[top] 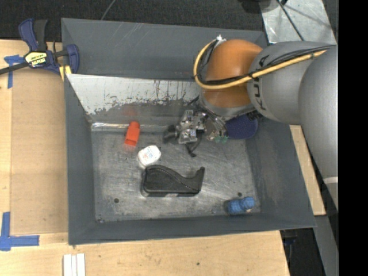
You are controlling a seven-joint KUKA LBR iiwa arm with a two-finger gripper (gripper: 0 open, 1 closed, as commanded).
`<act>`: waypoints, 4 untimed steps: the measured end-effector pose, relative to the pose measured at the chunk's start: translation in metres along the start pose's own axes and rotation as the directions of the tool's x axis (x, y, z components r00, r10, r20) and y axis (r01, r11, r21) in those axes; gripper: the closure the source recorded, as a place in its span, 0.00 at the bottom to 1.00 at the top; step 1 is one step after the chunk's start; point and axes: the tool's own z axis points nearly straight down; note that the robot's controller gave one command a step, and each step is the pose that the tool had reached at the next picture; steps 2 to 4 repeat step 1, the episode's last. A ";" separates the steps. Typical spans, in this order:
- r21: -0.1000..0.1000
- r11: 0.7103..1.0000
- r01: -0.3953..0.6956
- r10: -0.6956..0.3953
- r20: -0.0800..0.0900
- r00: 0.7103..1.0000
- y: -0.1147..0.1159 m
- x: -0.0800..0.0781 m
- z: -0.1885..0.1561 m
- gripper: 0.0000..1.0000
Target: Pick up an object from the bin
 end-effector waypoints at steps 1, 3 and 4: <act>0.000 0.997 0.076 -0.076 -0.019 0.997 0.013 0.004 -0.155 1.00; 0.000 0.997 0.076 -0.076 -0.019 0.997 0.013 0.004 -0.155 1.00; 0.000 0.997 0.076 -0.076 -0.019 0.997 0.013 0.004 -0.155 1.00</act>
Offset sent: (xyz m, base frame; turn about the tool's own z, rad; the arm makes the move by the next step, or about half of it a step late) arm -0.0124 0.0131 0.1483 -0.0775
